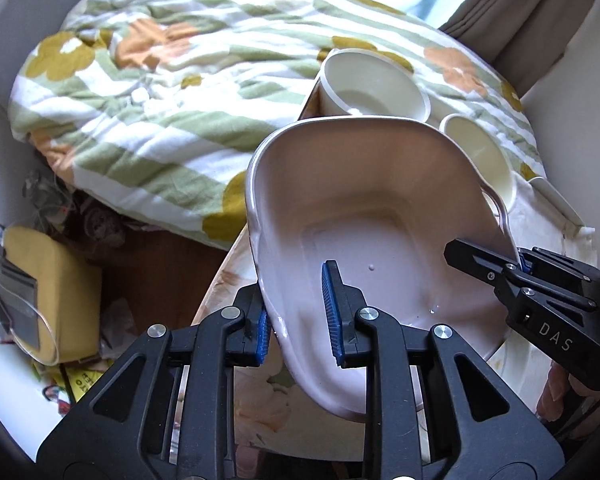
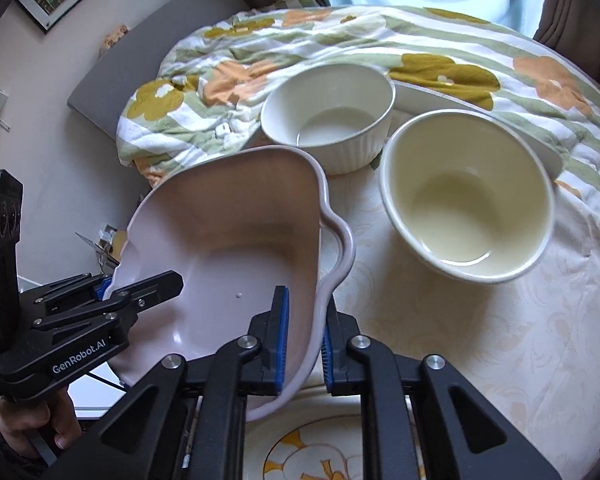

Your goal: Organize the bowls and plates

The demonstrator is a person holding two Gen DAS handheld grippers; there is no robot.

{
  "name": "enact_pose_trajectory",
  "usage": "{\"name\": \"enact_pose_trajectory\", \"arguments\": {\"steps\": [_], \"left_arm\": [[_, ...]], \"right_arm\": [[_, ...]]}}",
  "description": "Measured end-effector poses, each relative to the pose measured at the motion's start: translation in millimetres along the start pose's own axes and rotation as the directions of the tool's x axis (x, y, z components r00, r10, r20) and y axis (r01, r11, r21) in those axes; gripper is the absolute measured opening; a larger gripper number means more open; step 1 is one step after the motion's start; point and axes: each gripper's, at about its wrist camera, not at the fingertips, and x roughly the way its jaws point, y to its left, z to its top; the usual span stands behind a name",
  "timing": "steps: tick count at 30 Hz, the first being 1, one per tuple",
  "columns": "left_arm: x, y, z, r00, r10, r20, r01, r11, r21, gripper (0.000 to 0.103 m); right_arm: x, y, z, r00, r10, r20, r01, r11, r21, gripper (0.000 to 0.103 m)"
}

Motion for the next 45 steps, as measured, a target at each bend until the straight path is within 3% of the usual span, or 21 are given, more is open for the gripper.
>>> {"name": "enact_pose_trajectory", "arguments": {"steps": [6, 12, 17, 23, 31, 36, 45], "left_arm": [[-52.7, -51.2, -6.8, 0.996, -0.028, 0.089, 0.022, 0.997, 0.067, 0.02], [-87.5, -133.6, -31.8, 0.986, -0.102, 0.129, 0.077, 0.98, 0.182, 0.02], [-93.6, -210.1, -64.5, 0.979, -0.178, 0.096, 0.145, 0.948, 0.284, 0.02], [-77.0, -293.5, -109.6, 0.968, -0.252, 0.0, 0.233, 0.893, 0.386, 0.02], [-18.3, -363.6, -151.3, 0.95, -0.283, -0.133, 0.313, 0.842, 0.44, 0.02], [13.7, -380.8, -163.9, 0.952, -0.26, -0.164, 0.306, 0.839, 0.45, 0.02], [44.6, -388.4, -165.8, 0.959, -0.225, -0.175, 0.281, 0.843, 0.458, 0.02]], "right_arm": [[-70.9, -10.0, -24.4, 0.992, -0.028, 0.123, 0.026, 1.0, 0.013, 0.013], [-145.0, -46.5, -70.8, 0.973, -0.104, 0.207, 0.088, 0.993, 0.082, 0.013], [-199.4, -91.6, -123.9, 0.951, -0.195, 0.241, 0.154, 0.971, 0.181, 0.013], [-237.4, -143.1, -181.6, 0.925, -0.306, 0.225, 0.23, 0.923, 0.309, 0.013], [-231.9, -209.0, -231.8, 0.912, -0.377, 0.163, 0.274, 0.854, 0.442, 0.013], [-214.5, -237.9, -254.8, 0.915, -0.371, 0.159, 0.25, 0.83, 0.498, 0.013], [-198.7, -256.5, -278.5, 0.924, -0.349, 0.159, 0.221, 0.823, 0.523, 0.013]]}}
